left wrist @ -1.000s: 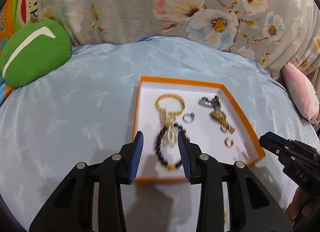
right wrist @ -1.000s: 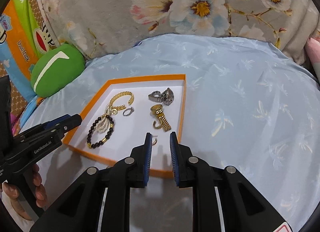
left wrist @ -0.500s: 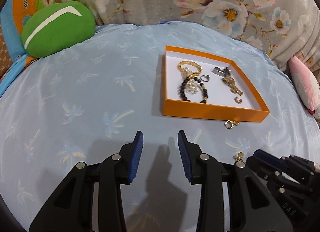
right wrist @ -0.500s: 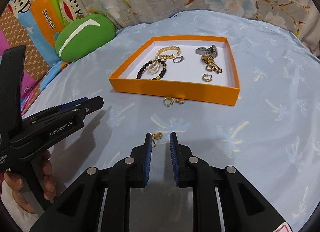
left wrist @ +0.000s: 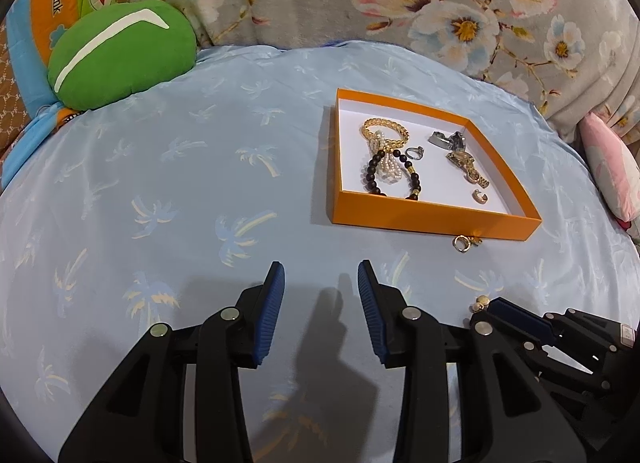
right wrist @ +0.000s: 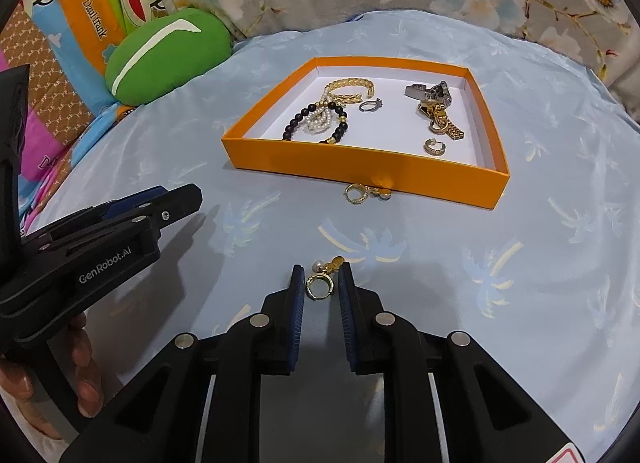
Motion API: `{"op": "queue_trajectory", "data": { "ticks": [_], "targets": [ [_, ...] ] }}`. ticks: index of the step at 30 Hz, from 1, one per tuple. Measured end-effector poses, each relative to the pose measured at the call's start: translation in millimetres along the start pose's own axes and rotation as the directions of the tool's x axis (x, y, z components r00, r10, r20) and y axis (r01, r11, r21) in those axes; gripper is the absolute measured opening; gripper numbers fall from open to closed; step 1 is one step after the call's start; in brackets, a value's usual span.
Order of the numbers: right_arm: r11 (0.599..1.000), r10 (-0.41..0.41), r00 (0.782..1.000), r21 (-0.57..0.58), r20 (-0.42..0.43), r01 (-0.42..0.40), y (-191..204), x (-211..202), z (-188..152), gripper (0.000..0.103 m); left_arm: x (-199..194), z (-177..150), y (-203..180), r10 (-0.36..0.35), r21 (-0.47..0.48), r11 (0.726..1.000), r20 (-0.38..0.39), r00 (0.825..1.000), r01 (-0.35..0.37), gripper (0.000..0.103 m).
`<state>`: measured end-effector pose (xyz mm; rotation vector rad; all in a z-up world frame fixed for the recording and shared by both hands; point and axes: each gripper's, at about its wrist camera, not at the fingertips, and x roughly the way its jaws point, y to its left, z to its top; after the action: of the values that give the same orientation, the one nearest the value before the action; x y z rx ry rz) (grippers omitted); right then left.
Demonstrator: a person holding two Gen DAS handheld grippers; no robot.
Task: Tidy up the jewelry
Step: 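Close the right gripper on the gold drop earring beside the box, then grasp the gold charm earring at the box edge with the left gripper while the right gripper holds its earring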
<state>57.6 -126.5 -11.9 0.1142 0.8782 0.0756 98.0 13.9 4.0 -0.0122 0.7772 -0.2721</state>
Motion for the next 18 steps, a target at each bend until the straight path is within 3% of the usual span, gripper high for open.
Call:
{"op": "queue_trajectory", "data": {
  "ticks": [5, 8, 18],
  "targets": [
    [1.0, -0.021, 1.0, 0.016, 0.016, 0.021, -8.4, -5.9, -1.2, 0.013, 3.4, 2.7, -7.3, -0.008, 0.016, 1.0, -0.013, 1.0, 0.008, 0.037],
    [0.998, -0.039, 0.999, 0.039, 0.025, 0.038, -20.7, -11.3, -3.0, 0.013, 8.7, 5.2, -16.9, -0.05, 0.016, 0.999, -0.038, 0.998, 0.05, 0.037],
    [0.985, -0.099, 0.994, 0.144, 0.036, 0.093, -72.3, -30.0, -13.7, 0.013, 42.1, 21.2, -84.9, -0.114, 0.109, 0.986, -0.102, 0.988, 0.125, 0.037]
  ]
}}
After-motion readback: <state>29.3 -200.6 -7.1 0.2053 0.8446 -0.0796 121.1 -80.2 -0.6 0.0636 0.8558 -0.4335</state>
